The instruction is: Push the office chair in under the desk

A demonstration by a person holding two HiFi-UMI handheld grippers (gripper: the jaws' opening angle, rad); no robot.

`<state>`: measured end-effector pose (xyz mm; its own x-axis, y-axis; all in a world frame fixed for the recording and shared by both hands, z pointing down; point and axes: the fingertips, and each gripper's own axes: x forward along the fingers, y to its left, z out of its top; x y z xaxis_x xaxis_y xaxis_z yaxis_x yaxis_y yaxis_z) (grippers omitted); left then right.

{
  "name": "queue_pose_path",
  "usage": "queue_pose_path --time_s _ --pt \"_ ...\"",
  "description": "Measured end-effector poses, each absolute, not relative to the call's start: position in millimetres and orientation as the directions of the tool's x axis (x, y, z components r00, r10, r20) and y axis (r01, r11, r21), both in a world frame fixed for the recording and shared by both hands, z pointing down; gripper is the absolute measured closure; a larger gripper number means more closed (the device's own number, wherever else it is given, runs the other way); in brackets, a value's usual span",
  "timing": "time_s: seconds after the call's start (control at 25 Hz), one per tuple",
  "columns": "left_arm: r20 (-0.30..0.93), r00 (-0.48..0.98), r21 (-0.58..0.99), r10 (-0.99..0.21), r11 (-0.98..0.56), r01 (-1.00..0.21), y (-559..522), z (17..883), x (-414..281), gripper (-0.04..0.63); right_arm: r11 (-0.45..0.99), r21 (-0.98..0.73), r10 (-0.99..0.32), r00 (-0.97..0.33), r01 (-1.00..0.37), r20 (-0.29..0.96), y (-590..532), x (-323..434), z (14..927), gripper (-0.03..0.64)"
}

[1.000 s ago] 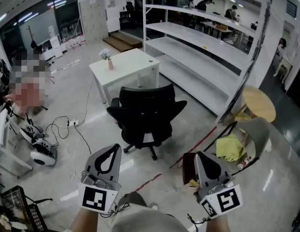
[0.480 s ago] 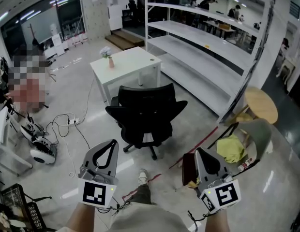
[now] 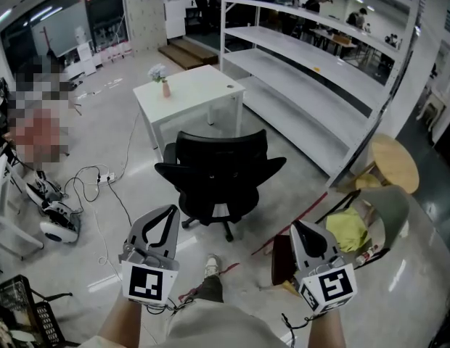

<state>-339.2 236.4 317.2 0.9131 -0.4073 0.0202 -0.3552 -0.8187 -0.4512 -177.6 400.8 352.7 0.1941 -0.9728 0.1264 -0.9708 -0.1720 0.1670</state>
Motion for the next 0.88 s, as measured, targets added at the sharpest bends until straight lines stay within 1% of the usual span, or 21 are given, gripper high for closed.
queue_pose_path --time_s 0.04,0.24,0.36,0.44,0.56,0.68,0.88 --pt "0.028 0.913 -0.45 -0.407 -0.821 -0.352 229.2 319.5 -335.1 0.586 -0.168 0.172 -0.972 0.192 -0.971 0.136 393.0 -172.3 354.8 0.597" --pt "0.098 0.912 -0.494 -0.398 -0.815 -0.303 193.9 338.1 -308.6 0.523 -0.139 0.198 -0.962 0.18 -0.97 0.205 351.5 -143.1 367.7 0.538" --pt "0.123 0.906 -0.517 -0.405 -0.806 -0.29 168.7 347.4 -291.9 0.503 -0.117 0.225 -0.951 0.175 -0.967 0.255 324.0 -123.8 377.8 0.511" --pt "0.162 0.903 -0.524 -0.398 -0.81 -0.263 152.0 358.1 -279.7 0.482 -0.106 0.238 -0.94 0.175 -0.965 0.293 307.1 -110.8 385.6 0.492" --pt "0.245 0.889 -0.542 -0.387 -0.815 -0.205 126.0 381.3 -261.1 0.427 -0.084 0.263 -0.919 0.177 -0.961 0.353 280.8 -91.7 399.7 0.457" --pt "0.326 0.868 -0.57 -0.375 -0.811 -0.136 99.9 408.6 -242.8 0.388 -0.042 0.294 -0.893 0.168 -0.955 0.418 252.8 -75.1 418.0 0.423" --pt "0.412 0.832 -0.62 -0.372 -0.783 -0.043 65.8 451.4 -225.0 0.38 0.052 0.301 -0.828 0.128 -0.952 0.547 216.3 -57.6 453.1 0.385"
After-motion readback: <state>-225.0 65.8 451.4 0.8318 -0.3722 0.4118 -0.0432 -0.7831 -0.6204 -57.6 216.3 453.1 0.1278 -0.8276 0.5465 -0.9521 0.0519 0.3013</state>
